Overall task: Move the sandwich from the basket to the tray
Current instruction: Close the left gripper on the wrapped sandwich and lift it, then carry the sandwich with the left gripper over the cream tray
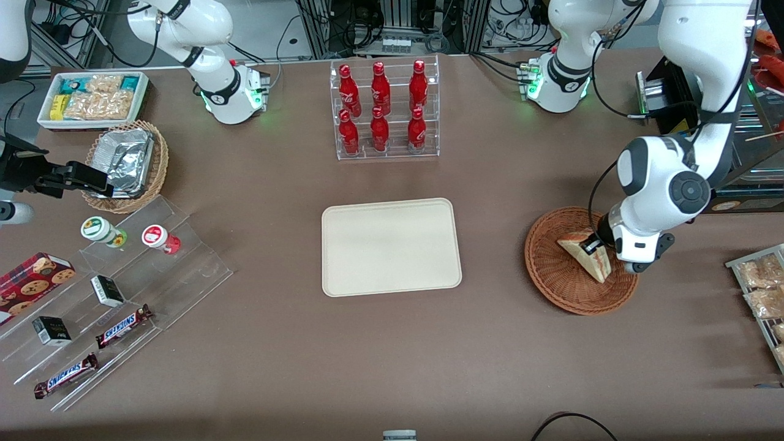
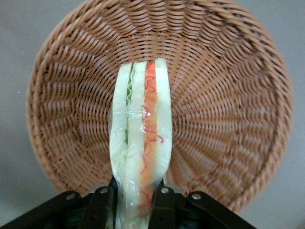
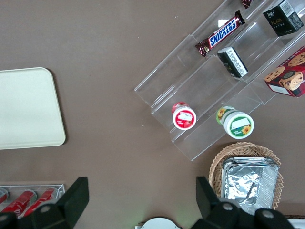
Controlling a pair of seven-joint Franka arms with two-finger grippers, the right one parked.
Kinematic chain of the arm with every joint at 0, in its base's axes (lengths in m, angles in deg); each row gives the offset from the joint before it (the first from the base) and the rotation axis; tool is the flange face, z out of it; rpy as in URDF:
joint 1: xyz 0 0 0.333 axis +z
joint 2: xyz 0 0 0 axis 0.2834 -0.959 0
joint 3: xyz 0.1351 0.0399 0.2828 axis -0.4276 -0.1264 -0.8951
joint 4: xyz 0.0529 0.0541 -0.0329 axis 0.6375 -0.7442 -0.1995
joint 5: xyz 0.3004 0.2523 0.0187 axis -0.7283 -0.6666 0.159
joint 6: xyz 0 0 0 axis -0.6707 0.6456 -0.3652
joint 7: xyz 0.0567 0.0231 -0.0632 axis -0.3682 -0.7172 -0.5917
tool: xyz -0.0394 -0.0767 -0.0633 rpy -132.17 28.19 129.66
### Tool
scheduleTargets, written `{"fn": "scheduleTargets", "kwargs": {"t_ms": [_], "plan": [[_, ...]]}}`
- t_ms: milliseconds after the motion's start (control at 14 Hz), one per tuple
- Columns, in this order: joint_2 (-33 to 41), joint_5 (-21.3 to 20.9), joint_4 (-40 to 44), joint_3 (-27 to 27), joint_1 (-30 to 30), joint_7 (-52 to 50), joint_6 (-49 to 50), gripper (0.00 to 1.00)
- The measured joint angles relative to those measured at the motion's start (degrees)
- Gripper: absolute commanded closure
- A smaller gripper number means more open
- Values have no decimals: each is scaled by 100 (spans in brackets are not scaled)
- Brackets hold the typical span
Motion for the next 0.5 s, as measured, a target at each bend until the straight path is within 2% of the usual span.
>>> {"fn": "scheduleTargets", "kwargs": {"t_ms": [286, 500], "plan": [[140, -3, 676, 182, -255, 600, 983, 100], [116, -3, 833, 246, -832, 728, 1063, 100]]}}
